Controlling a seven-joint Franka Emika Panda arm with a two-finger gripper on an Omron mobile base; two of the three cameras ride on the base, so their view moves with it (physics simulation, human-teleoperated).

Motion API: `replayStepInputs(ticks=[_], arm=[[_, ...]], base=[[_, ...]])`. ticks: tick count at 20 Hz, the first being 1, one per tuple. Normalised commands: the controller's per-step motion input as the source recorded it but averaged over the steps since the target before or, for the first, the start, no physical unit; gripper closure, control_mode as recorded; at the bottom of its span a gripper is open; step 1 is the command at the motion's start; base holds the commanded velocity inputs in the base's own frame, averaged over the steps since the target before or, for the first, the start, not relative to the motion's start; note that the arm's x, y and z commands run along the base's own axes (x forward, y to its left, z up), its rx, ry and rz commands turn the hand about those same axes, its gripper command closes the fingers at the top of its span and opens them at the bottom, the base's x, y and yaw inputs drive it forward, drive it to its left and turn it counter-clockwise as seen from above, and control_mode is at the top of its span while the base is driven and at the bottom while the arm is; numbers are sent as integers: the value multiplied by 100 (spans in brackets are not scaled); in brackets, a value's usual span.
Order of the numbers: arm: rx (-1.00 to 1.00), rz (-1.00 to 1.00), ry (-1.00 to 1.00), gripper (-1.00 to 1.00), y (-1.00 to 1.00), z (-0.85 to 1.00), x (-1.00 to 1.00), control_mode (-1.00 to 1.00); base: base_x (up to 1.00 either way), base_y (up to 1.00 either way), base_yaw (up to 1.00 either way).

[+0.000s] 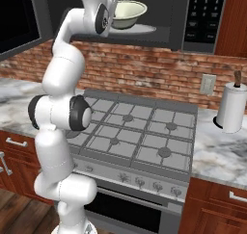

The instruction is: Pick the mushroom from the sink and place it in the bowl. Then pick the bowl and place it in the microwave. Then close the microwave door and press the start button.

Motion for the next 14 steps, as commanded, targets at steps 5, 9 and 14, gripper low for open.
replayStepInputs(ticks=[5,9,14], arm=[[-3,0,1,100,-10,-29,0,-100],[-7,2,0,-100,0,-34,0,-100],[-4,2,0,-100,0,-14,0,-100]], base=[[0,0,0],[0,0,0],[0,0,0]])
